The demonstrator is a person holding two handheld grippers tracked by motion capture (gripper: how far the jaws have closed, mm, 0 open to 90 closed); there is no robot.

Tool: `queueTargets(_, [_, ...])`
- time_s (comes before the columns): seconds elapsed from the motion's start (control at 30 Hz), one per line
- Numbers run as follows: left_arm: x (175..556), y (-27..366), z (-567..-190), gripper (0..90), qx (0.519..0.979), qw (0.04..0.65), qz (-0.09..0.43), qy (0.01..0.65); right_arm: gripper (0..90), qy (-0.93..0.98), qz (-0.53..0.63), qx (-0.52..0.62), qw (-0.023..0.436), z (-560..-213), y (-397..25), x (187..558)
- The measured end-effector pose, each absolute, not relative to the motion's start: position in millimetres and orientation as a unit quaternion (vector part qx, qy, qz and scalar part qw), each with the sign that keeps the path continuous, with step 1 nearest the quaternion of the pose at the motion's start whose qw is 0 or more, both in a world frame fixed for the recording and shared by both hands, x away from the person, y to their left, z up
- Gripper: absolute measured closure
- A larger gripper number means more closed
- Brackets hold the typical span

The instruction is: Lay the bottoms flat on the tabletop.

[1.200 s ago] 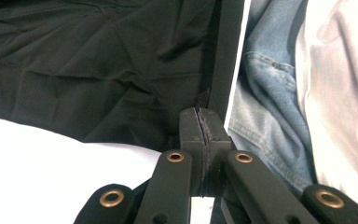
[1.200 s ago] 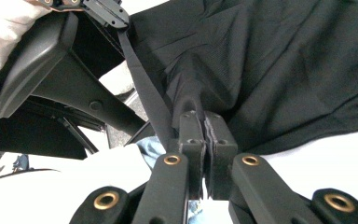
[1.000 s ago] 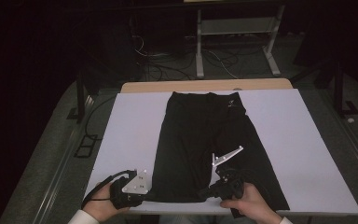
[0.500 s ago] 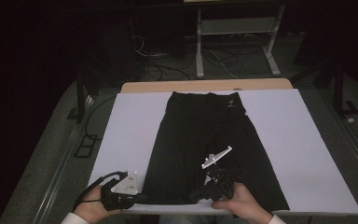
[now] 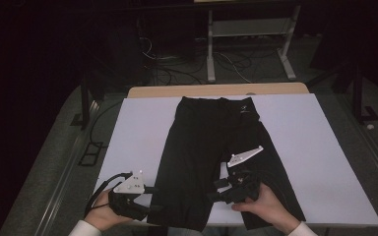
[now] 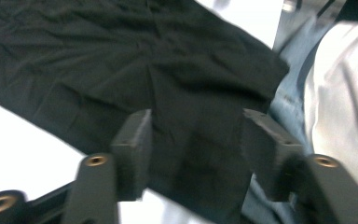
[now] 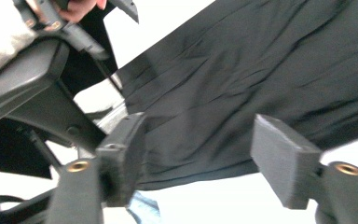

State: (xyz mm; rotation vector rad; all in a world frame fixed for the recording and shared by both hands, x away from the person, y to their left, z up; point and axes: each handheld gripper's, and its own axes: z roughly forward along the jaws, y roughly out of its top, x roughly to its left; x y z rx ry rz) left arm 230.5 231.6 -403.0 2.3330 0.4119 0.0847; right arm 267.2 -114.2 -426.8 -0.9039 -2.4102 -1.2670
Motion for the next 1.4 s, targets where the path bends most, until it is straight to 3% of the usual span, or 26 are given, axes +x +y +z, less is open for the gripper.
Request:
queueTargets(0.17, [237.7, 222.4, -402.2, 27.4, 0.899, 0.401, 0.020, 0.174, 13.7, -0.820, -0.449, -0.340, 0.103, -420.2, -131.2, 274.6])
queueTargets(0.23, [240.2, 217.6, -401.1, 21.2, 0.898, 0.403, 0.021, 0.176, 12.3, -0.821, -0.446, -0.343, 0.094, -418.3, -137.9, 276.8])
queueTargets(0.33, [245.2, 211.3, -399.2, 13.3, 0.891, 0.413, 0.016, 0.187, 0.0, -0.825, -0.437, -0.351, 0.075, -415.6, -146.8, 278.7])
queueTargets(0.5, [255.0, 200.2, -394.1, 0.0, 0.880, 0.430, 0.014, 0.202, 0.0, -0.824, -0.434, -0.361, 0.040, -409.3, -163.7, 280.0])
queueTargets(1.07, [283.9, 148.3, -394.9, 0.0, 0.822, 0.518, 0.028, 0.233, 0.0, -0.793, -0.459, -0.402, -0.001, -416.7, -217.4, 276.4])
queueTargets(1.4, [281.6, 171.8, -414.6, 0.0, 0.802, 0.523, 0.062, 0.280, 0.0, -0.772, -0.488, -0.406, -0.032, -425.4, -239.2, 271.2])
